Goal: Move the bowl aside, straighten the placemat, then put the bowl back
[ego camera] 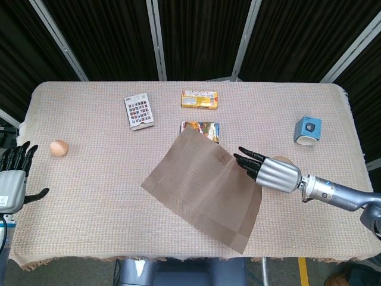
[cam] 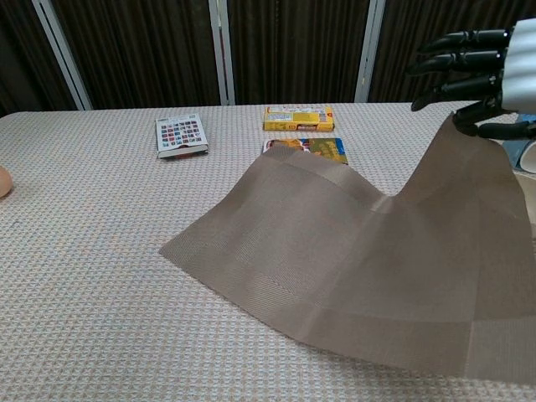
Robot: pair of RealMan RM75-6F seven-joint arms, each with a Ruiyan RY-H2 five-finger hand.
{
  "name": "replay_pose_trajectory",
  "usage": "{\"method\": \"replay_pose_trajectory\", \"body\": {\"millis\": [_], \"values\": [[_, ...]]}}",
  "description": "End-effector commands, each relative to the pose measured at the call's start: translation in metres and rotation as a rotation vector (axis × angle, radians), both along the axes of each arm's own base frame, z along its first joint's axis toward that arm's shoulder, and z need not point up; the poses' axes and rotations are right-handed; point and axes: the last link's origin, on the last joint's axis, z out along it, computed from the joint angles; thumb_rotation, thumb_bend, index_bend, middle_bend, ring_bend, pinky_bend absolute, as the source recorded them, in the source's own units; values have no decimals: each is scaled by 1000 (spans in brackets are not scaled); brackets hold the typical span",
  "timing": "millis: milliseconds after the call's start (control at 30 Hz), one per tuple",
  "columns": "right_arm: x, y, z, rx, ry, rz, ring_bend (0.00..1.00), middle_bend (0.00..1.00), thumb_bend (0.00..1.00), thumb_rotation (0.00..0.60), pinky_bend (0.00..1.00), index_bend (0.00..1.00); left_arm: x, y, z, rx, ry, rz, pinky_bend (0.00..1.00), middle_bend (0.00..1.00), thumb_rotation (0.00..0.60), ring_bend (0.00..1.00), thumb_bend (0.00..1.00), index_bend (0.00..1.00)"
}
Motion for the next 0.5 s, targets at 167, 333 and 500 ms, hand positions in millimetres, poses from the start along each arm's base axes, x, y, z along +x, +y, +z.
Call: {"method": "replay_pose_trajectory", "body": {"millis": [167,333,500], "values": [[10,-33,-14,-35,52,-12,1,197,386,600,65,673,-4,0,0,2,8,15,0,0,600,0,0,0],[5,-39,-9,-85,54,-25,0,14,42,600,1,71,-5,-1,1,3,10,16,0,0,600,0,0,0],[-3,-43,5,-187,-55,-108,0,0,0,600,0,0,-4,-2,0,-2,10,9,0,0,600,0,0,0]]}}
